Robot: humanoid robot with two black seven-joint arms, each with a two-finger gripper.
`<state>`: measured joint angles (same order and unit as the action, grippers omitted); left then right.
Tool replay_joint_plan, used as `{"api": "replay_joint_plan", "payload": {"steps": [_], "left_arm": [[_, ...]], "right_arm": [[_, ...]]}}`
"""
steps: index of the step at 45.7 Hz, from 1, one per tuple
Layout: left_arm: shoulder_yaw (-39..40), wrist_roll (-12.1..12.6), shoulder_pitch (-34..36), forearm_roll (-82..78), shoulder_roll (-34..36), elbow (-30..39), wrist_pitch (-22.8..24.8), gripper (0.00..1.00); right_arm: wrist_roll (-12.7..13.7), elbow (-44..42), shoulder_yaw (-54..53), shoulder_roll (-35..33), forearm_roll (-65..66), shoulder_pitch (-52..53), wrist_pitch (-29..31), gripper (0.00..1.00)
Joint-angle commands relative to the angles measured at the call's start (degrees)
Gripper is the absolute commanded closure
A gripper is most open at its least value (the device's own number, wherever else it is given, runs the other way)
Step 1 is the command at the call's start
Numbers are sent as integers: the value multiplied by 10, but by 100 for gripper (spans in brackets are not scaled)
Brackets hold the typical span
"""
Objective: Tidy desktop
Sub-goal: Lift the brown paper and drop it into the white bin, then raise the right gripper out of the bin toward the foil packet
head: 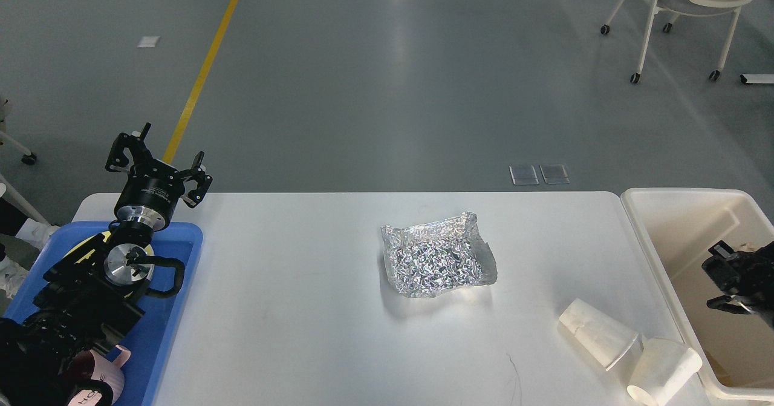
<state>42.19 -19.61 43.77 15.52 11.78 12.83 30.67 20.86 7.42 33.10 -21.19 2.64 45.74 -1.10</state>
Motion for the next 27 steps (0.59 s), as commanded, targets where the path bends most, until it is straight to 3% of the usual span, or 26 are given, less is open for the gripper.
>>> {"api": "replay_joint_plan", "payload": {"steps": [1,19,27], "left_arm": [[0,-1,0,-1,0,0,0,0],[0,0,0,-1,0,0,0,0],[0,0,0,-1,0,0,0,0]], "right_arm": [[0,0,1,3,1,-2,-2,0],[1,0,4,-8,2,19,13,0],[1,8,0,-10,0,87,82,0]]}}
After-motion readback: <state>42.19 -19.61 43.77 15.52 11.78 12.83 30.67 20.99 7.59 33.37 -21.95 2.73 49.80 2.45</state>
